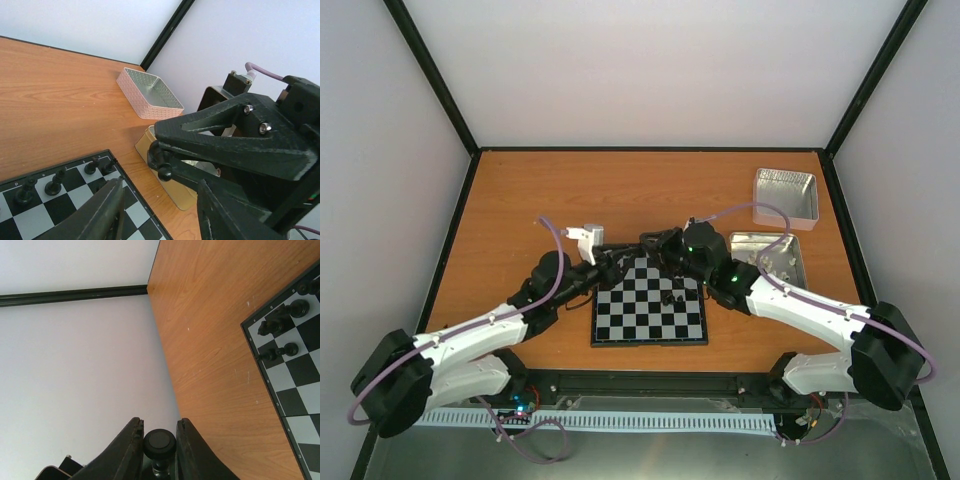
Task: Set up the chess pieces on the board
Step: Place the chess piece on the chessboard.
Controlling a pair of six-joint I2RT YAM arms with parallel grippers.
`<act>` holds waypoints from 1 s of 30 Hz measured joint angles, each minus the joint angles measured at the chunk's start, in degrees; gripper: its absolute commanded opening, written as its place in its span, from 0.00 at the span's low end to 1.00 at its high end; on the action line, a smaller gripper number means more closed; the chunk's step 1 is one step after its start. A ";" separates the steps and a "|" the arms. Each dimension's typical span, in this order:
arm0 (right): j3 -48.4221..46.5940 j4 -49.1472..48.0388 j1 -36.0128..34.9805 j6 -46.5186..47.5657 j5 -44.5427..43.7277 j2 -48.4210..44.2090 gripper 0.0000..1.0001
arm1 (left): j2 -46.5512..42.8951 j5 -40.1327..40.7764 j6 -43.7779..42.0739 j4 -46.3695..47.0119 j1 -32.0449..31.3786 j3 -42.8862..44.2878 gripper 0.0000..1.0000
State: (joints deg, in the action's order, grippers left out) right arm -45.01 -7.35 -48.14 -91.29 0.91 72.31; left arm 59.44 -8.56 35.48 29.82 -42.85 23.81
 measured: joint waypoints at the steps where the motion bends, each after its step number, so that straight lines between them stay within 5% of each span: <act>1: 0.11 -0.28 0.02 -0.63 0.26 0.07 0.20 | 0.57 -0.02 0.15 0.46 0.00 0.07 0.40; 19: 0.83 -3.65 1.01 -2.99 6.45 1.01 0.19 | 3.48 0.02 -2.75 2.78 0.00 2.21 0.13; 30: 1.27 -4.52 1.62 -3.02 7.10 1.03 0.19 | 4.31 0.79 -3.50 2.64 0.04 2.62 0.29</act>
State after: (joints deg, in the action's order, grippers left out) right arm -43.75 -11.88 -46.52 -94.30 8.01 73.34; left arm 63.75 -7.77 31.99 32.47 -42.81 26.44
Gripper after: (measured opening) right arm 0.188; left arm 0.271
